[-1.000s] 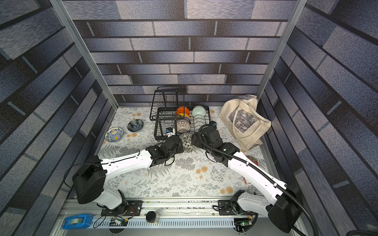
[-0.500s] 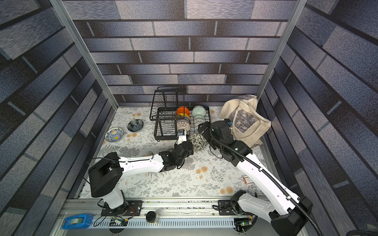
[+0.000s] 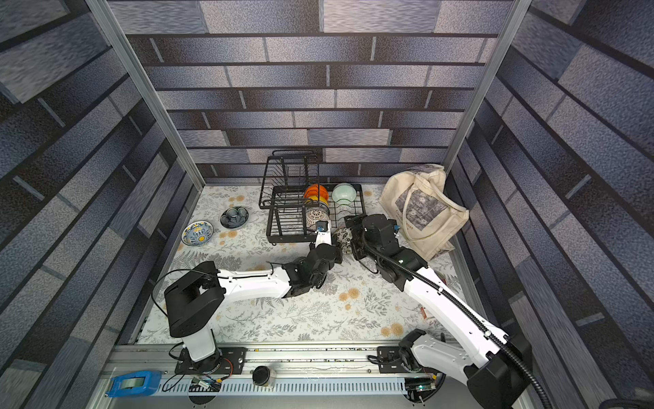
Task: Load bowls into a dish rack
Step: Pick up the bowl from the center of the table.
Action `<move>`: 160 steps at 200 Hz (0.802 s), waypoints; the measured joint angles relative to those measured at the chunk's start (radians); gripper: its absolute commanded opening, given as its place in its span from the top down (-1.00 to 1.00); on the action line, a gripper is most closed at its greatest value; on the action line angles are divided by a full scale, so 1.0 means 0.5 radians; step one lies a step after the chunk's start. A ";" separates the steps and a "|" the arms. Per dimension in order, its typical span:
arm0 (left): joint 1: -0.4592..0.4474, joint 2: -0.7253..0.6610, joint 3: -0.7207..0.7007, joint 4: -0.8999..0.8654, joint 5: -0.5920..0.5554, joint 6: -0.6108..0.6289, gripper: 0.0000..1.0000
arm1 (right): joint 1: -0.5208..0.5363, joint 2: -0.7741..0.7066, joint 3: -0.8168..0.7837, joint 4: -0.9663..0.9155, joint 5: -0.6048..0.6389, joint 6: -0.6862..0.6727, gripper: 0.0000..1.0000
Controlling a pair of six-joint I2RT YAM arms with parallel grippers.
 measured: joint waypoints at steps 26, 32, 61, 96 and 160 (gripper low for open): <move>-0.018 -0.001 -0.018 0.085 -0.008 0.047 1.00 | -0.005 0.032 -0.019 0.079 0.037 0.057 -0.16; -0.022 -0.001 -0.021 0.093 -0.012 0.054 1.00 | -0.010 0.037 -0.019 0.092 0.047 0.065 -0.03; -0.030 -0.021 -0.056 0.119 -0.014 0.092 1.00 | -0.033 0.054 -0.021 0.150 0.086 0.116 0.20; -0.041 -0.065 -0.074 0.171 -0.043 0.145 1.00 | -0.050 0.084 -0.021 0.174 0.089 0.127 0.46; -0.061 -0.117 -0.085 0.220 -0.108 0.199 0.87 | -0.042 0.095 -0.022 0.324 -0.014 0.249 1.00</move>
